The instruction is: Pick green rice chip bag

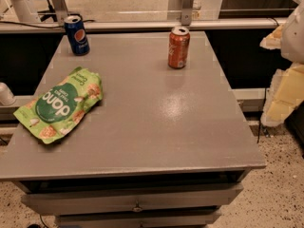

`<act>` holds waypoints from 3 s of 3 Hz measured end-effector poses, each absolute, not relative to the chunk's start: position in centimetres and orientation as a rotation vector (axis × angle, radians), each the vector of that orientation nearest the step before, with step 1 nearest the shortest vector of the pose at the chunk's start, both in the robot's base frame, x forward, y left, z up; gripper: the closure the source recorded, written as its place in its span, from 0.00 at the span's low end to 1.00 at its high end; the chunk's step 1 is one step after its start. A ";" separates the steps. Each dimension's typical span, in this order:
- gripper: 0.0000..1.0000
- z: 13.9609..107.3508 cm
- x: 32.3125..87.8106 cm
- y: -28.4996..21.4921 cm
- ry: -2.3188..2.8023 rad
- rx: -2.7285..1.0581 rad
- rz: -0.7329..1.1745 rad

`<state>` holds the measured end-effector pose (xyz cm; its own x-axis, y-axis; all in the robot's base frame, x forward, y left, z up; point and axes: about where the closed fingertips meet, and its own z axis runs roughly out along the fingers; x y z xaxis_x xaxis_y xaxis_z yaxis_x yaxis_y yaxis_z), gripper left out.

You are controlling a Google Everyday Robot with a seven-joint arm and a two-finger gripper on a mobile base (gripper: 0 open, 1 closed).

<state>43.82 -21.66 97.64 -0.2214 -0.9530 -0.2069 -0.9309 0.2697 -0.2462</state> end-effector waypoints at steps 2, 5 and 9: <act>0.00 96.9 43.6 -19.1 2.175 -1.699 0.006; 0.00 94.8 46.3 -1.3 1.849 -1.634 0.384; 0.00 88.4 51.2 9.7 1.703 -1.473 0.577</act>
Offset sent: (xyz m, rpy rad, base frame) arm -0.0083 0.0905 -0.0251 0.3410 -0.0003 0.0878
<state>51.18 9.74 88.36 -0.0076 -0.6007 -0.7995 -0.9629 0.2201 -0.1562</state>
